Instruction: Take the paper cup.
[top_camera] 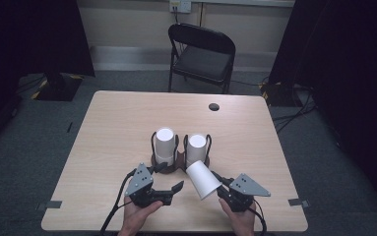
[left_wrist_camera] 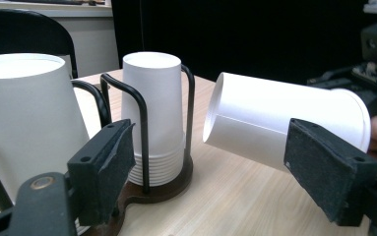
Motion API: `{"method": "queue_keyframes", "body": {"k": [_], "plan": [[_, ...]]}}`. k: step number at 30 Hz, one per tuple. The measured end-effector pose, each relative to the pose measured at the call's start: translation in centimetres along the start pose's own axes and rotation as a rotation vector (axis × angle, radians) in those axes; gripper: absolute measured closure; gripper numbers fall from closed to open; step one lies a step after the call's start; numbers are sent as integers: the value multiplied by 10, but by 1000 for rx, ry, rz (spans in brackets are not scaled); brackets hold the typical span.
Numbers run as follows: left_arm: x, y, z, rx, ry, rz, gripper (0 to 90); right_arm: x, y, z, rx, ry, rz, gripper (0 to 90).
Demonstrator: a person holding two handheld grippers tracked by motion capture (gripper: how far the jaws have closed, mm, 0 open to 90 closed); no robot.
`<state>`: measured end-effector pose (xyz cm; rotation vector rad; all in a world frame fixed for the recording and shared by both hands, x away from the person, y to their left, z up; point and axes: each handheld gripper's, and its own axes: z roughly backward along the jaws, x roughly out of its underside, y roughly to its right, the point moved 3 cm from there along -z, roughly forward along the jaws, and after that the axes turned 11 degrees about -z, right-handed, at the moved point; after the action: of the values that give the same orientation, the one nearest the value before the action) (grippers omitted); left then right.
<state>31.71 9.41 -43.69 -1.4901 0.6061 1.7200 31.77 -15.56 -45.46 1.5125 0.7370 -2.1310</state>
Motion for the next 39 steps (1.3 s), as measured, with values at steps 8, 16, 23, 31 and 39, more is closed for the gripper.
{"method": "queue_keyframes", "body": {"k": [8,16,23,31,39], "plan": [[4,6,-4,3,-51,-77,178,-3,7,3,-8,-54,-23,871],[6,13,-12,32,-75,-135,172,-7,13,5,-30,-115,-54,873],[4,22,-21,40,-109,-223,157,-11,17,7,-35,-166,-46,875],[10,29,-26,59,-141,-271,157,-14,18,3,-75,-270,-66,875],[14,38,-36,49,-186,-391,157,-15,20,-4,-101,-400,-80,879]]}}
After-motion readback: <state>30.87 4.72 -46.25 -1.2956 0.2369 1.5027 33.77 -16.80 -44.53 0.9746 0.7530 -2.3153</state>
